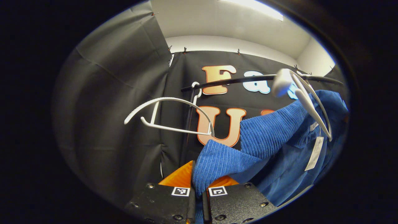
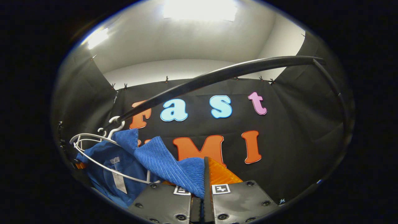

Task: Grasp the clothes on the hanger with both hands and then place them into the laundry hamper below.

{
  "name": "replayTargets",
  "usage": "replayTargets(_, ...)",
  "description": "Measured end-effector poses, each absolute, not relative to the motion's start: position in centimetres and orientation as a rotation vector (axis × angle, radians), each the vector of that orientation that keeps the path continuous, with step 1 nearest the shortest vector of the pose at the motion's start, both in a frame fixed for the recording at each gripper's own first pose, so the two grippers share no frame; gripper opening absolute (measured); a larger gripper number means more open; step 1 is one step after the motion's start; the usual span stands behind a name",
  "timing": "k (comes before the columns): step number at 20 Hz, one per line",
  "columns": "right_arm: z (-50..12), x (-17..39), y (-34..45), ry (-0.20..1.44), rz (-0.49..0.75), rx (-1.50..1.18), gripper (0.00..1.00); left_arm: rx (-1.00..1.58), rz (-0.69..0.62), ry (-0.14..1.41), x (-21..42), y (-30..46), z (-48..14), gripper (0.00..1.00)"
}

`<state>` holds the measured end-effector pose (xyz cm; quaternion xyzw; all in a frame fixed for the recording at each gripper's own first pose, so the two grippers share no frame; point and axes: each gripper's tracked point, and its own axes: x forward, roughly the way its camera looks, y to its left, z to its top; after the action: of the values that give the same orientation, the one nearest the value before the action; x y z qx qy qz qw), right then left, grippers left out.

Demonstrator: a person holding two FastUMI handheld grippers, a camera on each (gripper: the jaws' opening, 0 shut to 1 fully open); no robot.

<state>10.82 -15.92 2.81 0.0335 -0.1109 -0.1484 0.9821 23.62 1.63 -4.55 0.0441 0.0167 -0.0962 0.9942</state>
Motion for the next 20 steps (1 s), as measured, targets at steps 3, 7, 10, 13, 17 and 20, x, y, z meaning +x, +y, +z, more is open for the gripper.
replayTargets(3, 1.9, 12.0, -17.9, -0.183, -0.344, 0.078, 0.17, 0.069, -0.207, 0.064, 22.0, 1.0, -5.6, 0.09)
replayTargets(7, -0.7, 13.4, -19.2, -0.121, -0.391, 0.044, 0.17, 0.075, -0.208, 0.087, 21.0, 0.3, -6.7, 0.09)
replayTargets(10, -4.9, 14.3, -20.7, 0.012, -0.429, 0.048, 0.17, 0.082, -0.201, 0.139, 21.0, -0.1, -8.7, 0.09)
replayTargets(13, -7.2, 14.4, -20.5, 0.041, -0.420, 0.098, 0.17, 0.062, -0.202, 0.157, 20.3, -0.5, -9.8, 0.10)
replayTargets(17, -8.1, 14.3, -21.0, 0.075, -0.427, -0.052, 0.17, 0.066, -0.195, 0.176, 20.2, -0.4, -10.1, 0.09)
replayTargets(20, -10.0, 14.8, -21.0, 0.127, -0.431, -0.103, 0.17, 0.094, -0.194, 0.203, 20.0, -0.6, -11.0, 0.09)
